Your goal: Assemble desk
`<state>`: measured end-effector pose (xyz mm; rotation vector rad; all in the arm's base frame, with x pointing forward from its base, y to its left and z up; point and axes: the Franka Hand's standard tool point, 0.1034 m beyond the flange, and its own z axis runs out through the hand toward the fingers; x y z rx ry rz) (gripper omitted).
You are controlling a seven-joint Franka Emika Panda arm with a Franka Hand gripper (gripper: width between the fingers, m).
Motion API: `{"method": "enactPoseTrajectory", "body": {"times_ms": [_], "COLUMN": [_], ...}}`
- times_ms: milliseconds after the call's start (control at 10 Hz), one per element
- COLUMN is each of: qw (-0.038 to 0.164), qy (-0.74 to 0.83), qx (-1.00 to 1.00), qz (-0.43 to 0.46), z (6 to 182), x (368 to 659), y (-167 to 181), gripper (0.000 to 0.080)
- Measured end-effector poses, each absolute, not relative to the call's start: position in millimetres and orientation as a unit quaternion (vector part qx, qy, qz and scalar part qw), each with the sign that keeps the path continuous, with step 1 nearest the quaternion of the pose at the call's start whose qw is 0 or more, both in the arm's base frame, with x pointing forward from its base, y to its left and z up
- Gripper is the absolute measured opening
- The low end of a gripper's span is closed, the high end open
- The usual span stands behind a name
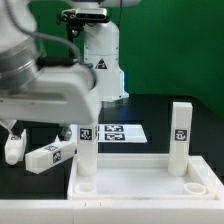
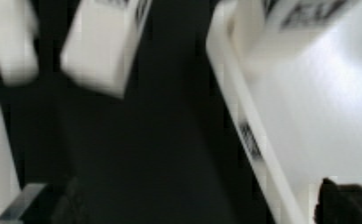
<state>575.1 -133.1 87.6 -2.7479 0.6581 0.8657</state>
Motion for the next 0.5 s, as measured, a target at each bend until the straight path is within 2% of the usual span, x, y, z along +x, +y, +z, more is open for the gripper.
{"method": "enactPoseTrajectory", "body": {"times_ms": [200, 400, 500], "qw": [0.132, 0.141, 0.133], "qy": [0.273, 0.277, 0.276], "qx": [-0.879, -0.846, -0.857], "qz": [0.368, 0.434, 0.414], "z": [72.5, 68.0, 63.4], "x": [560, 543, 553], "y": [-161, -165, -168], "gripper": [0.0648, 0.0648, 0.0648]}}
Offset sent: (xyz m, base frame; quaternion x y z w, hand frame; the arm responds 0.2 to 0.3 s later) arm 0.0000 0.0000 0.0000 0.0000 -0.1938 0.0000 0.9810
